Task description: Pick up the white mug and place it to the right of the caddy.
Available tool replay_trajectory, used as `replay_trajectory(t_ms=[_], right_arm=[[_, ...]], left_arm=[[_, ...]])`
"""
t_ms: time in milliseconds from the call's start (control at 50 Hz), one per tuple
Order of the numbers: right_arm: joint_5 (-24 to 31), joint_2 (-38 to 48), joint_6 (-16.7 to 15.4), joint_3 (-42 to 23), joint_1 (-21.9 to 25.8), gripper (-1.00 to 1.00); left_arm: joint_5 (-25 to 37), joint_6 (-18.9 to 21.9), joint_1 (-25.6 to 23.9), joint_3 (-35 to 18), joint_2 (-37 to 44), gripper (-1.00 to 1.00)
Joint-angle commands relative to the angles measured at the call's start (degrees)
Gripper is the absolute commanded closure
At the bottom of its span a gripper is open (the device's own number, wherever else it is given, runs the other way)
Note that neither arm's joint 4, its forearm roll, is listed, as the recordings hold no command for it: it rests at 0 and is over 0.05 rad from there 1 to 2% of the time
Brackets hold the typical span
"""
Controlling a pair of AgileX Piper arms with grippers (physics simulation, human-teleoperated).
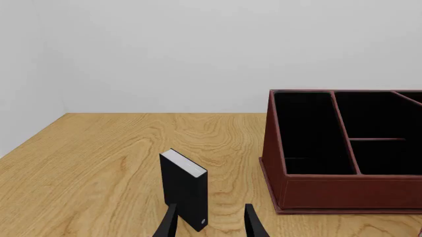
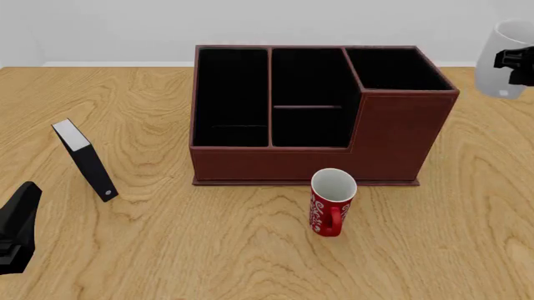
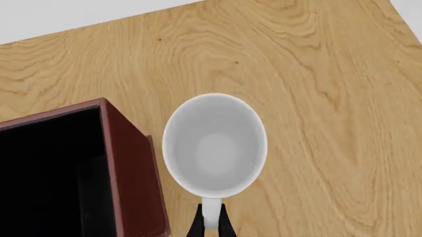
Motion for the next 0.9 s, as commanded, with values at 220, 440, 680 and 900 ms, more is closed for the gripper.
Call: replay_trajectory(t_ms=[220,440,680,900], right_arm=[[-5.5,1.6,0.2,6.0,1.4,1.00],[-8.3,2.5,0.6,8.8,1.9,1.00],[-10.1,3.7,1.0,10.5,1.8,1.00],[-11.4,3.7,1.0,12.2,1.5,1.00]], left_arm=[[0.0,0.0,0.0,0.0,0.0,-1.00],[0.0,0.0,0.0,0.0,0.0,-1.00],[0.0,0.0,0.0,0.0,0.0,-1.00],[0.0,0.0,0.0,0.0,0.0,-1.00]])
